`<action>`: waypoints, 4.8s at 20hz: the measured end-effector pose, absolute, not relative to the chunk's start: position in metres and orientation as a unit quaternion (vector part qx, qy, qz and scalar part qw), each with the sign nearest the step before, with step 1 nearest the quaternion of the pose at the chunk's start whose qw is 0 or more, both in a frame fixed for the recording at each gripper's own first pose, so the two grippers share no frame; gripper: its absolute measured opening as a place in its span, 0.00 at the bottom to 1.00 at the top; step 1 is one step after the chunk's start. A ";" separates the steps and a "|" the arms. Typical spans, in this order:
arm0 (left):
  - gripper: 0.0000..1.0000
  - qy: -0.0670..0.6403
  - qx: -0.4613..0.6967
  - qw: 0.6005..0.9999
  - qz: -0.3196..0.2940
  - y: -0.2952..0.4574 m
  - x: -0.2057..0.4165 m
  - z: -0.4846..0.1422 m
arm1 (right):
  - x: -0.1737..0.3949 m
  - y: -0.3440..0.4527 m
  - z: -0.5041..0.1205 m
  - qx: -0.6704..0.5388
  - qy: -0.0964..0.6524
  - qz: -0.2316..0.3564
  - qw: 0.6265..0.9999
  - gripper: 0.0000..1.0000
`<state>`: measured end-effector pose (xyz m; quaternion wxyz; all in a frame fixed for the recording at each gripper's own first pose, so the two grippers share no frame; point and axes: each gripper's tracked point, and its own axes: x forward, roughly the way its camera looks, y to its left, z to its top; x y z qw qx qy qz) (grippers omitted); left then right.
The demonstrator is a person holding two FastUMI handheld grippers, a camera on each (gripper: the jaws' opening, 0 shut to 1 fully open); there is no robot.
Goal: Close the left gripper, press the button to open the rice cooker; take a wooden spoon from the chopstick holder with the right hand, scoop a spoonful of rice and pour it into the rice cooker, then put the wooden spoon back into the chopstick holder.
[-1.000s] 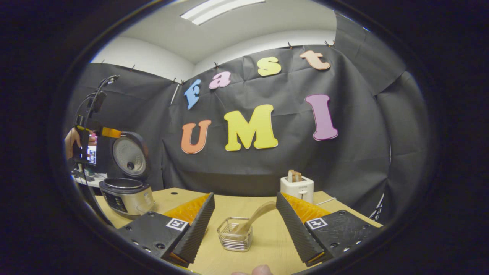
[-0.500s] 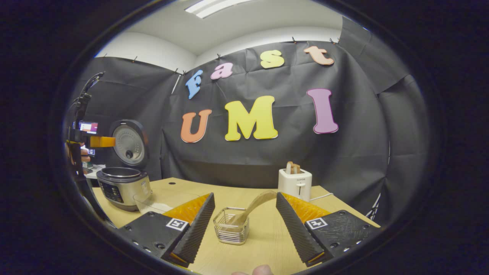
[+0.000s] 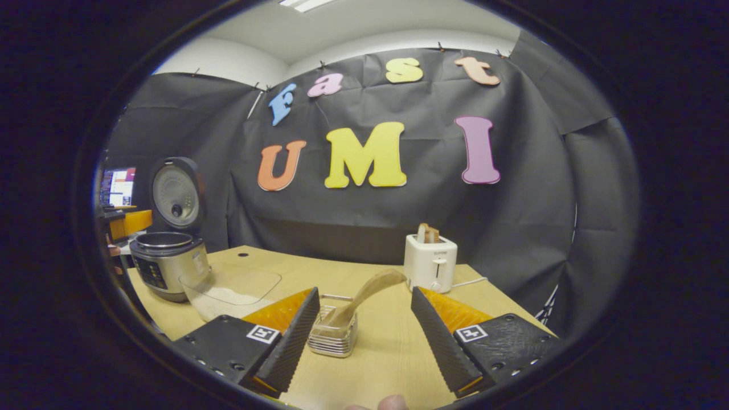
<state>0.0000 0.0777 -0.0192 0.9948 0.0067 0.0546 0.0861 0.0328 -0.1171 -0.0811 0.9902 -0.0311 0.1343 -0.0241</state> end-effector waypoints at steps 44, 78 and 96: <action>0.99 0.066 -0.043 0.993 0.091 0.121 -0.018 -0.019 | 0.143 -0.072 -0.058 0.043 0.162 -0.016 0.986 0.00; 0.99 0.047 -0.037 0.994 0.097 0.170 -0.036 -0.009 | 0.138 0.162 -0.168 -0.061 0.301 0.126 0.943 0.00; 0.99 0.053 -0.059 0.991 0.111 0.179 -0.045 -0.006 | 0.158 0.179 -0.162 0.237 0.355 0.125 0.896 0.01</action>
